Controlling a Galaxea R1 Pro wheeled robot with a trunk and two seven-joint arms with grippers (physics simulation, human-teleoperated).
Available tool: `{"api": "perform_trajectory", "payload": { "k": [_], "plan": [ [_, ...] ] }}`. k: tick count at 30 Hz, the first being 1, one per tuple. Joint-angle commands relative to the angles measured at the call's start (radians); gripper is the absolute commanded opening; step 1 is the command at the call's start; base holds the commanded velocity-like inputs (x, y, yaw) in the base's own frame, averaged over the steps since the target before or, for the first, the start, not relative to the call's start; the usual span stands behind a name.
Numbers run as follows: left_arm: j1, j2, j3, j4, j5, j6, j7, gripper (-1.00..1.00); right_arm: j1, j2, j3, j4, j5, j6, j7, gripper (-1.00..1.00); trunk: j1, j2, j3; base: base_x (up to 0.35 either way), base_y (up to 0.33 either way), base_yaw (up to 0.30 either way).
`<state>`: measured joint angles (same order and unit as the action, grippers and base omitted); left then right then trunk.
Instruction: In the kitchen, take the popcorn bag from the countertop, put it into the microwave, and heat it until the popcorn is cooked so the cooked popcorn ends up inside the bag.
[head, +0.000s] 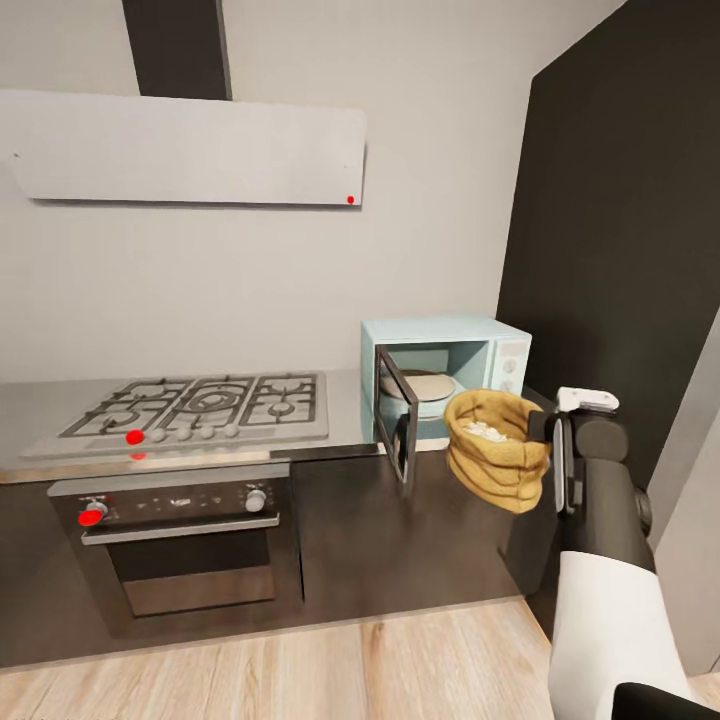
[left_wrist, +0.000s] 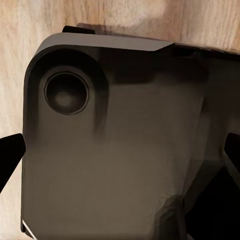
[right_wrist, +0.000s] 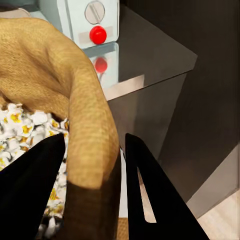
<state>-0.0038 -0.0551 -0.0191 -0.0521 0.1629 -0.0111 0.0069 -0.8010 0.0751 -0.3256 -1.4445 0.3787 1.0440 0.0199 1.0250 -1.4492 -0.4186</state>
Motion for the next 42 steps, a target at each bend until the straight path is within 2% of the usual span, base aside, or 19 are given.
{"api": "perform_trajectory", "payload": {
  "k": [1, 10, 15, 20, 22, 23, 25, 42],
  "plan": [
    [-0.001, 0.000, -0.002, 0.000, 0.009, -0.001, 0.001, 1.00, -0.001, 0.001, -0.001, -0.002, 0.002, 0.003, 0.003, -1.00, 0.000, -0.001, -0.001, 0.000, 0.000, 0.000],
    [-0.001, 0.000, -0.001, 0.000, 0.009, -0.001, 0.001, 1.00, -0.014, -0.003, 0.000, -0.007, 0.002, 0.003, 0.002, -1.00, 0.000, -0.001, -0.001, 0.000, 0.000, 0.000],
    [0.000, 0.000, -0.001, 0.000, 0.009, -0.001, 0.001, 1.00, -0.110, -0.005, 0.000, 0.023, -0.003, 0.003, 0.000, -1.00, 0.000, -0.001, -0.001, 0.000, 0.000, 0.000],
    [-0.001, 0.000, -0.001, 0.000, 0.009, -0.001, 0.001, 1.00, -0.181, -0.004, 0.001, 0.120, -0.003, 0.003, -0.006, -1.00, 0.000, -0.001, -0.001, 0.000, 0.000, 0.000],
    [-0.001, 0.000, -0.001, 0.000, 0.009, -0.001, 0.001, 1.00, -0.196, -0.002, 0.037, 0.148, 0.001, 0.003, -0.013, -1.00, 0.000, -0.001, -0.001, 0.000, 0.000, 0.000],
    [-0.001, 0.000, -0.001, 0.000, 0.009, -0.001, 0.001, 1.00, -0.199, 0.002, 0.068, 0.154, 0.003, 0.003, -0.015, -1.00, 0.000, -0.001, -0.001, 0.000, 0.000, 0.000],
    [0.000, 0.000, -0.001, 0.000, 0.009, -0.001, 0.001, 1.00, -0.200, 0.008, 0.079, 0.153, 0.005, 0.003, -0.014, -1.00, 0.000, -0.001, -0.001, 0.000, 0.000, 0.000],
    [0.000, 0.000, 0.000, -0.002, 0.009, -0.003, 0.001, 1.00, -0.201, 0.011, 0.075, 0.162, -0.014, 0.003, -0.006, -1.00, 0.000, -0.001, -0.001, 0.000, 0.000, 0.000]
  ]
}}
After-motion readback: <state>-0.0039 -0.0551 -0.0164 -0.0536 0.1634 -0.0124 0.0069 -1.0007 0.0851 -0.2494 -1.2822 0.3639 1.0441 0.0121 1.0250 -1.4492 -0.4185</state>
